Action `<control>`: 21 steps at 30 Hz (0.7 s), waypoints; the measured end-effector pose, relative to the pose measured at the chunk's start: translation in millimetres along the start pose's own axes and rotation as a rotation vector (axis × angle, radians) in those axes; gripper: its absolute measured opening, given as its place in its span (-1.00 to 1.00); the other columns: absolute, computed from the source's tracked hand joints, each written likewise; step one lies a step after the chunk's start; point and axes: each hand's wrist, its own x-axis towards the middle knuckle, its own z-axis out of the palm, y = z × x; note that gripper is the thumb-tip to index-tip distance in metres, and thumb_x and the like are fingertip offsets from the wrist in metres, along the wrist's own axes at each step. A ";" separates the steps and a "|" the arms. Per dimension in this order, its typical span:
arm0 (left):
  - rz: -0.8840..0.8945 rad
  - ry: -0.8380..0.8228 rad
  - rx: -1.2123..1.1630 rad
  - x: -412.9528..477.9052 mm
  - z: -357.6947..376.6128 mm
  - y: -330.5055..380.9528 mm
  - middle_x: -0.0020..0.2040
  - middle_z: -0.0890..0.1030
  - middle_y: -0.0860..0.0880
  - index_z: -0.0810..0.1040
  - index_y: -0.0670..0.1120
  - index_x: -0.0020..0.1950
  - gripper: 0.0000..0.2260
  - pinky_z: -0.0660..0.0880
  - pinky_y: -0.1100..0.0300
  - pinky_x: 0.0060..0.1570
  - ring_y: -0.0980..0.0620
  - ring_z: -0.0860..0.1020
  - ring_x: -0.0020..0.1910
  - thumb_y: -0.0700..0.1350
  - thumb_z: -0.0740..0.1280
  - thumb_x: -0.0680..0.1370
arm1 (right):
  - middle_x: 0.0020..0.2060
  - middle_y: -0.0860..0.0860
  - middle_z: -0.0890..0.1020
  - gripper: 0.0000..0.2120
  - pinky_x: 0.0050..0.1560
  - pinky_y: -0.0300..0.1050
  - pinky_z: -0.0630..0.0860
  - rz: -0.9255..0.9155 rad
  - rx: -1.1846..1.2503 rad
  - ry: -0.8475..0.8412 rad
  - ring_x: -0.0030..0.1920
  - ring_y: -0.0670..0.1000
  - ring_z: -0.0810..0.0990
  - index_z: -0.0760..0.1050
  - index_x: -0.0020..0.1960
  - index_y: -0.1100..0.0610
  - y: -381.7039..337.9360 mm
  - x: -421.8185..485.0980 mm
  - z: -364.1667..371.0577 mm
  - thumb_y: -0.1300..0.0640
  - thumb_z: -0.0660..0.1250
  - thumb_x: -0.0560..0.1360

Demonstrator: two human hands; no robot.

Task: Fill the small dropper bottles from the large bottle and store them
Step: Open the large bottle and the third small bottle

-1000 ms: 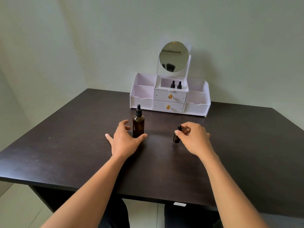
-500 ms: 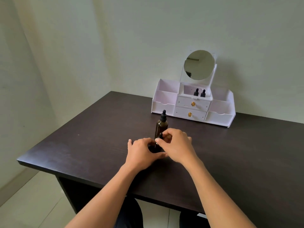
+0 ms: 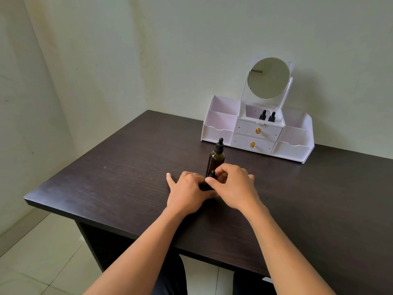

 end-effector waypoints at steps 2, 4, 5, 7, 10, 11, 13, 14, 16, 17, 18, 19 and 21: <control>0.001 -0.028 -0.006 0.0 -0.6 1.1 -0.09 0.60 0.21 0.65 0.14 -0.06 -0.71 -0.27 -0.42 0.39 0.18 0.35 0.24 0.32 0.39 0.45 | -0.12 -0.17 0.63 -0.76 0.11 -0.02 0.29 0.002 0.020 -0.027 0.00 -0.09 0.55 0.57 0.09 -0.11 2.1 0.5 0.3 -0.20 0.38 0.50; 0.008 -0.042 -0.012 -1.3 -2.3 2.7 -0.11 0.57 0.23 0.61 0.15 -0.13 -0.72 -0.30 -0.44 0.38 0.19 0.33 0.27 0.34 0.38 0.43 | -0.09 -0.17 0.63 -0.76 0.10 -0.03 0.27 0.004 0.026 -0.060 0.01 -0.08 0.55 0.58 0.10 -0.10 2.7 1.0 -0.3 -0.18 0.39 0.51; 0.013 -0.047 -0.016 -2.2 -2.7 3.3 -0.12 0.55 0.25 0.56 0.19 -0.18 -0.75 -0.30 -0.45 0.38 0.18 0.33 0.29 0.35 0.38 0.43 | -0.07 -0.17 0.63 -0.76 0.10 -0.04 0.25 0.001 0.024 -0.075 0.03 -0.08 0.55 0.58 0.12 -0.10 2.1 1.3 -1.0 -0.17 0.39 0.51; 0.013 -0.056 -0.016 -2.8 -2.6 2.8 -0.09 0.54 0.26 0.55 0.24 -0.16 -0.78 -0.31 -0.46 0.37 0.17 0.30 0.34 0.35 0.37 0.43 | 0.00 -0.17 0.64 -0.79 0.11 -0.04 0.24 -0.012 0.019 -0.103 0.10 -0.06 0.55 0.58 0.15 -0.12 1.3 2.3 -3.6 -0.12 0.37 0.54; 0.010 -0.061 0.014 -2.4 -1.4 0.1 0.11 0.59 0.25 0.62 0.23 -0.01 -0.67 -0.32 -0.47 0.36 0.15 0.23 0.40 0.40 0.34 0.41 | 0.11 -0.19 0.63 -0.76 0.23 0.00 0.29 -0.025 0.030 -0.176 0.18 -0.07 0.53 0.56 0.22 -0.17 1.8 2.5 -9.5 0.00 0.34 0.57; 0.007 -0.059 0.022 -1.9 -1.0 -0.9 0.14 0.59 0.24 0.62 0.22 0.00 -0.65 -0.31 -0.48 0.36 0.14 0.22 0.41 0.42 0.34 0.40 | 0.10 -0.20 0.63 -0.70 0.30 0.05 0.34 -0.024 0.064 -0.187 0.15 -0.09 0.54 0.55 0.26 -0.17 2.3 2.6 -11.3 0.01 0.36 0.55; 0.002 -0.062 0.033 -1.9 -0.4 -0.8 0.16 0.58 0.25 0.63 0.19 0.02 -0.61 -0.29 -0.49 0.36 0.13 0.20 0.42 0.43 0.34 0.40 | -0.01 -0.22 0.63 -0.63 0.26 0.12 0.48 -0.016 0.166 -0.134 0.00 -0.14 0.57 0.55 0.27 -0.16 2.6 3.5 -15.2 -0.04 0.44 0.47; 0.000 -0.064 0.039 -2.1 -0.4 -0.1 0.19 0.57 0.26 0.64 0.17 0.04 -0.59 -0.29 -0.49 0.36 0.12 0.19 0.43 0.43 0.33 0.40 | -0.08 -0.21 0.63 -0.63 0.20 0.12 0.53 -0.011 0.211 -0.085 -0.09 -0.15 0.58 0.57 0.23 -0.14 2.3 4.6 -16.9 -0.10 0.46 0.43; -0.005 -0.068 0.055 -1.9 -0.4 0.4 0.28 0.53 0.28 0.65 0.15 0.08 -0.54 -0.29 -0.48 0.36 0.10 0.18 0.45 0.43 0.32 0.40 | -0.19 -0.17 0.62 -0.69 0.11 0.11 0.58 -0.022 0.233 -0.022 -0.19 -0.13 0.59 0.61 0.12 -0.11 0.5 7.0 -18.4 -0.17 0.47 0.41; -0.011 -0.071 0.063 -1.2 -0.2 0.9 0.31 0.51 0.28 0.66 0.14 0.09 -0.53 -0.29 -0.48 0.36 0.09 0.17 0.45 0.44 0.32 0.40 | -0.23 -0.17 0.62 -0.74 0.09 0.12 0.58 -0.042 0.217 -0.015 -0.20 -0.13 0.59 0.62 0.07 -0.09 -0.1 7.9 -18.5 -0.15 0.47 0.43; -0.014 -0.073 0.072 -0.8 0.1 0.6 0.34 0.50 0.28 0.66 0.14 0.11 -0.50 -0.29 -0.48 0.36 0.10 0.16 0.46 0.45 0.32 0.39 | -0.24 -0.17 0.63 -0.80 0.09 0.11 0.58 -0.068 0.198 -0.018 -0.20 -0.14 0.59 0.62 0.04 -0.08 -0.2 8.7 -18.0 -0.11 0.46 0.45; -0.014 -0.075 0.079 -0.7 1.0 0.2 0.36 0.48 0.27 0.66 0.14 0.13 -0.48 -0.29 -0.48 0.36 0.10 0.15 0.46 0.46 0.31 0.39 | -0.23 -0.18 0.64 -0.85 0.08 0.08 0.59 -0.095 0.195 -0.029 -0.20 -0.15 0.59 0.62 0.05 -0.08 0.7 9.2 -18.1 -0.03 0.45 0.48; -0.016 -0.074 0.081 -0.6 1.6 0.1 0.41 0.44 0.24 0.66 0.15 0.16 -0.46 -0.30 -0.48 0.36 0.12 0.13 0.47 0.47 0.31 0.38 | -0.16 -0.17 0.66 -0.78 0.04 -0.10 0.59 -0.130 0.237 -0.063 -0.14 -0.17 0.60 0.59 0.13 -0.07 2.8 9.9 -21.6 0.15 0.41 0.51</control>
